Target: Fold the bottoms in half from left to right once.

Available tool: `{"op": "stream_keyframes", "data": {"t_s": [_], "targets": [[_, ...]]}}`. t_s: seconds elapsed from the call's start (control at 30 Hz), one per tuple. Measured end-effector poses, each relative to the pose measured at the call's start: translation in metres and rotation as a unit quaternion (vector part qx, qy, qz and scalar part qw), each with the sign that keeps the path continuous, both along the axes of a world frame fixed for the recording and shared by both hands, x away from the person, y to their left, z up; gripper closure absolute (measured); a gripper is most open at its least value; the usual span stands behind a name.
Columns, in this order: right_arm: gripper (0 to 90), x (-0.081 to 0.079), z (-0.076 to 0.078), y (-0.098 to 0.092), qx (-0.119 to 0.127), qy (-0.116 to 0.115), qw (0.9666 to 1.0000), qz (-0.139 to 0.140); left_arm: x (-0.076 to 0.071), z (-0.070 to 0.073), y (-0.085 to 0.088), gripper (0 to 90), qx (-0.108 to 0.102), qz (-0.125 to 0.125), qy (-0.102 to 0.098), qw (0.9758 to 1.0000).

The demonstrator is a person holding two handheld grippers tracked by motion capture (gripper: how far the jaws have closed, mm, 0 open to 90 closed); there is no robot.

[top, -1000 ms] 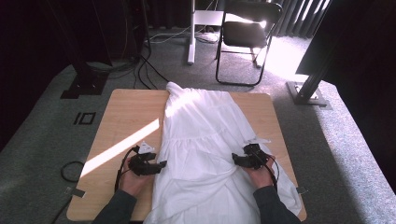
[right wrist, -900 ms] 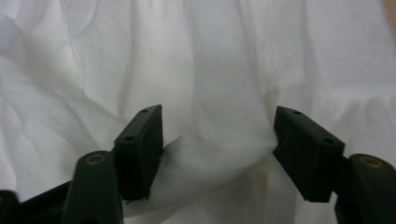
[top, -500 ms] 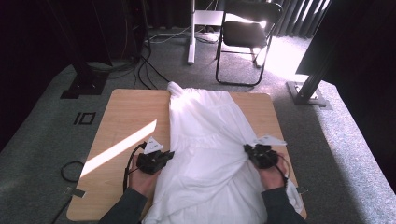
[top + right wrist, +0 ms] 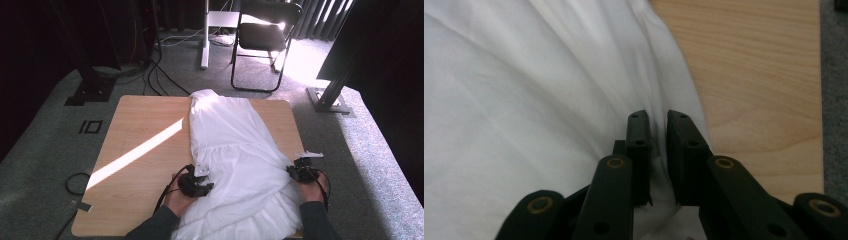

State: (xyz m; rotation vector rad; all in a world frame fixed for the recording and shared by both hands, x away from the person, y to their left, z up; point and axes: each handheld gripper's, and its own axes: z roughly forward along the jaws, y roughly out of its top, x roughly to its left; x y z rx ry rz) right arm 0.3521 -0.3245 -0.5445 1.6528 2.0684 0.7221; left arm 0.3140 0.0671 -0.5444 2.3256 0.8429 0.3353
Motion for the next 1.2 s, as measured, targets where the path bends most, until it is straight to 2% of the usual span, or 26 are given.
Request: {"op": "stream_keyframes", "data": {"t_s": [0.07,0.1,0.13,0.23,0.27,0.3,0.33,0.37,0.4,0.47,0.5,0.53,0.57,0.67,0.7,0.73,0.77,0.8,0.83,0.9,0.93,1.0,1.03,1.13,1.2], "targets": [[80.0,-0.001,-0.002,0.000,0.003,-0.006,1.0000,0.001,0.000,0.000,0.000,56.7,0.000,0.000,0.000,1.0000],[79.8,-0.001,-0.002,0.000,0.003,-0.006,1.0000,0.001,0.002,-0.001,0.006,56.7,-0.005,0.011,-0.008,0.9999],[79.4,0.000,-0.001,0.002,0.004,-0.003,1.0000,-0.001,0.005,-0.001,0.008,61.3,0.003,0.017,-0.016,0.9997],[79.5,0.005,0.000,0.013,0.005,0.001,0.9999,0.012,0.019,0.000,0.021,61.4,0.006,0.042,-0.020,0.9989],[79.5,0.005,0.000,0.013,0.005,0.001,0.9999,0.012,0.025,0.000,0.026,61.4,0.012,0.052,-0.023,0.9983],[79.0,0.008,0.000,0.024,0.011,0.005,0.9995,0.028,0.031,0.001,0.030,61.8,0.019,0.066,-0.031,0.9972],[79.0,0.008,0.000,0.024,0.011,0.005,0.9995,0.028,0.038,0.002,0.035,61.8,0.030,0.079,-0.040,0.9956],[77.9,0.012,0.001,0.038,0.015,0.006,0.9988,0.046,0.052,0.003,0.045,62.1,0.058,0.107,-0.056,0.9910],[77.9,0.012,0.001,0.038,0.015,0.006,0.9988,0.046,0.052,0.003,0.045,62.5,0.058,0.107,-0.056,0.9910],[77.0,0.017,0.001,0.054,0.016,0.007,0.9976,0.066,0.067,0.005,0.056,63.5,0.094,0.134,-0.073,0.9838],[77.0,0.021,0.002,0.070,0.014,0.007,0.9960,0.088,0.082,0.006,0.068,64.3,0.107,0.155,-0.075,0.9792],[77.0,0.021,0.002,0.070,0.014,0.007,0.9960,0.088,0.082,0.006,0.068,64.2,0.107,0.155,-0.075,0.9792],[79.0,0.026,0.002,0.083,0.005,0.003,0.9949,0.101,0.088,0.007,0.074,64.2,0.102,0.162,-0.070,0.9791],[80.2,0.029,0.002,0.087,-0.002,-0.001,0.9948,0.102,0.096,0.008,0.083,63.8,0.094,0.165,-0.062,0.9799],[83.2,0.040,0.001,0.086,-0.011,-0.016,0.9963,0.084,0.098,0.008,0.088,63.5,0.089,0.171,-0.059,0.9795],[83.5,0.043,0.000,0.081,-0.013,-0.019,0.9973,0.070,0.098,0.008,0.089,63.5,0.089,0.169,-0.058,0.9799],[83.5,0.043,0.000,0.081,-0.013,-0.019,0.9973,0.070,0.098,0.008,0.088,63.5,0.090,0.168,-0.060,0.9798],[83.6,0.049,-0.001,0.071,-0.004,-0.024,0.9987,0.045,0.096,0.009,0.087,61.9,0.088,0.167,-0.057,0.9805],[83.6,0.049,-0.001,0.071,-0.004,-0.024,0.9987,0.045,0.096,0.009,0.087,59.7,0.088,0.167,-0.057,0.9805],[77.7,0.051,0.001,0.066,-0.022,-0.025,0.9991,0.026,0.090,0.012,0.088,56.8,0.067,0.157,-0.051,0.9841],[70.1,0.049,0.004,0.065,-0.027,-0.026,0.9991,0.017,0.084,0.014,0.090,54.8,0.063,0.152,-0.052,0.9850],[64.7,0.043,0.010,0.065,-0.023,-0.043,0.9985,0.025,0.074,0.018,0.093,53.4,0.046,0.145,-0.056,0.9868],[62.4,0.039,0.014,0.065,-0.011,-0.052,0.9979,0.038,0.068,0.021,0.096,52.5,0.040,0.145,-0.056,0.9871],[57.1,0.025,0.027,0.072,-0.001,-0.085,0.9930,0.081,0.048,0.031,0.106,50.9,0.013,0.145,-0.064,0.9873],[54.4,0.021,0.033,0.077,0.006,-0.095,0.9902,0.102,0.030,0.037,0.114,49.6,0.002,0.144,-0.070,0.9870]]}}
